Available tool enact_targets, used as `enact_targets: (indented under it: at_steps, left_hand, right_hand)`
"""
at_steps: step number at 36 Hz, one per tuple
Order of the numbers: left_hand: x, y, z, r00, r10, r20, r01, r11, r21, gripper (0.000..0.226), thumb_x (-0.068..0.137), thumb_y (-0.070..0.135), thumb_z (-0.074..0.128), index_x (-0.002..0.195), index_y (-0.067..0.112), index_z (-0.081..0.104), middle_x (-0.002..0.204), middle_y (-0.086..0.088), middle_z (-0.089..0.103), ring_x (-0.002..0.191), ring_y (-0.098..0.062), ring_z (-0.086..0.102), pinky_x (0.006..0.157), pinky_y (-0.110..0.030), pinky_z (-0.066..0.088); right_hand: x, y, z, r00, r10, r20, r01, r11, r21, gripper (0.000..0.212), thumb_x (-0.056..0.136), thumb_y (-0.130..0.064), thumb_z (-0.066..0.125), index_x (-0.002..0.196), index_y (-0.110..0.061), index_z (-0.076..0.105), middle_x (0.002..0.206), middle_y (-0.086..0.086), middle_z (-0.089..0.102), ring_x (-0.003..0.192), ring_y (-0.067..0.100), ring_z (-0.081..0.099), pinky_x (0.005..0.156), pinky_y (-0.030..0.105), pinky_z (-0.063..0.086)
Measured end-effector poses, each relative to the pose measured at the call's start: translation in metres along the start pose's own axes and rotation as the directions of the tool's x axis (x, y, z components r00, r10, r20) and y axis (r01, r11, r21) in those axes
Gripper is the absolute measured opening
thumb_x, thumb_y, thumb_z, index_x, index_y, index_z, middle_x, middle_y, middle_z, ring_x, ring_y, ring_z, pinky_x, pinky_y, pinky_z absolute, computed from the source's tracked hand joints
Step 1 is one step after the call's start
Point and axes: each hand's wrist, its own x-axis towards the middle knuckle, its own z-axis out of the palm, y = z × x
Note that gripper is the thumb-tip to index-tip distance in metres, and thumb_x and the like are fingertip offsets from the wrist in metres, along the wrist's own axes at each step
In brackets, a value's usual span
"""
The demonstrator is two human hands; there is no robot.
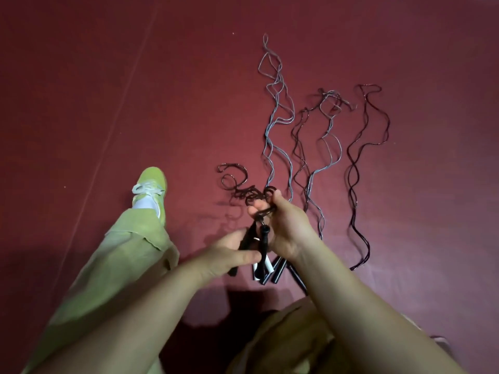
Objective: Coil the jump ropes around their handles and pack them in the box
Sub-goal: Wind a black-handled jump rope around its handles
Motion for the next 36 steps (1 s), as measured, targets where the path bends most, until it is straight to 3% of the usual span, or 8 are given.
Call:
enact_targets:
  at_steps: [3,7,10,13,21,28,33,36]
  left_hand:
    - [-0.015,-0.001,0.011,1.000,0.019,0.004,-0.019,0.996,-0.083,0.085,0.052,0.040,0.084,0.125,0.014,0.052,0.121,-0.006,0.064,0.117,-0.020,0.059,0.102,-0.033,0.043]
    - [-0.032,0.011,0.019,0.995,0.020,-0.102,-0.022,1.000,-0.016,0.044,0.061,0.019,0.074,0.102,0.015,0.058,0.077,0.005,0.065,0.078,-0.012,0.063,0.076,-0.022,0.050]
    - [-0.043,0.027,0.013,0.983,-0.018,-0.185,0.051,0.984,0.172,0.022,0.078,0.010,0.073,0.090,0.015,0.054,0.068,0.002,0.055,0.055,-0.007,0.056,0.059,-0.019,0.045]
    - [-0.051,0.044,0.001,0.975,-0.012,-0.222,0.066,0.969,0.236,0.014,0.088,0.003,0.061,0.083,0.013,0.052,0.051,0.008,0.048,0.043,-0.008,0.043,0.054,-0.024,0.040]
    - [-0.060,0.073,-0.016,0.988,-0.149,0.025,0.151,0.987,-0.058,0.020,0.075,0.025,0.057,0.083,0.008,0.052,0.053,0.002,0.041,0.038,-0.009,0.034,0.049,-0.025,0.040]
    - [-0.060,0.067,-0.029,0.947,-0.189,0.260,0.242,0.952,-0.188,0.014,0.078,0.025,0.060,0.076,0.012,0.059,0.053,0.000,0.041,0.039,-0.010,0.036,0.050,-0.025,0.042]
    - [-0.059,0.074,-0.035,0.872,-0.096,0.481,0.234,0.943,-0.235,0.024,0.073,0.037,0.074,0.074,0.016,0.063,0.052,0.002,0.047,0.038,-0.008,0.045,0.048,-0.024,0.048]
    - [-0.057,0.075,-0.033,0.847,-0.083,0.525,0.232,0.947,-0.224,0.024,0.072,0.038,0.074,0.074,0.017,0.062,0.051,0.002,0.048,0.037,-0.007,0.046,0.046,-0.022,0.047]
  right_hand:
    - [-0.019,0.001,0.009,1.000,0.004,0.002,-0.004,0.999,0.036,0.046,0.104,-0.035,0.035,0.072,-0.009,0.054,0.052,0.003,0.063,0.055,0.016,0.060,0.060,0.027,0.038]
    - [-0.033,0.002,0.018,0.998,0.021,0.052,-0.022,1.000,0.010,0.041,0.105,-0.036,0.034,0.081,-0.008,0.053,0.060,0.002,0.065,0.062,0.015,0.060,0.049,0.023,0.042]
    - [-0.040,-0.009,0.022,0.998,-0.032,0.059,0.043,0.981,-0.191,0.022,0.103,-0.030,0.042,0.089,-0.016,0.049,0.067,-0.001,0.065,0.053,0.011,0.063,0.043,0.019,0.045]
    - [-0.053,-0.024,0.022,0.984,-0.136,0.113,0.176,0.807,-0.563,0.024,0.100,-0.033,0.045,0.087,-0.015,0.054,0.076,0.003,0.065,0.062,0.015,0.063,0.063,0.027,0.049]
    - [-0.061,-0.044,0.016,0.855,-0.347,0.385,0.513,0.458,-0.726,0.030,0.102,-0.033,0.041,0.121,-0.023,0.062,0.121,-0.009,0.064,0.109,0.000,0.056,0.094,0.018,0.041]
    - [-0.063,-0.046,0.014,0.809,-0.060,0.584,0.544,0.451,-0.707,0.032,0.101,-0.018,0.044,0.131,-0.026,0.053,0.134,-0.012,0.055,0.115,-0.014,0.050,0.096,0.002,0.034]
    - [-0.063,-0.050,0.007,0.752,0.072,0.655,0.557,0.464,-0.689,0.042,0.090,-0.016,0.055,0.126,-0.037,0.050,0.138,-0.011,0.053,0.127,0.002,0.050,0.098,0.018,0.044]
    - [-0.062,-0.049,0.006,0.729,0.057,0.683,0.565,0.513,-0.646,0.045,0.092,-0.005,0.055,0.126,-0.033,0.050,0.141,0.017,0.051,0.125,0.021,0.053,0.101,0.032,0.047]
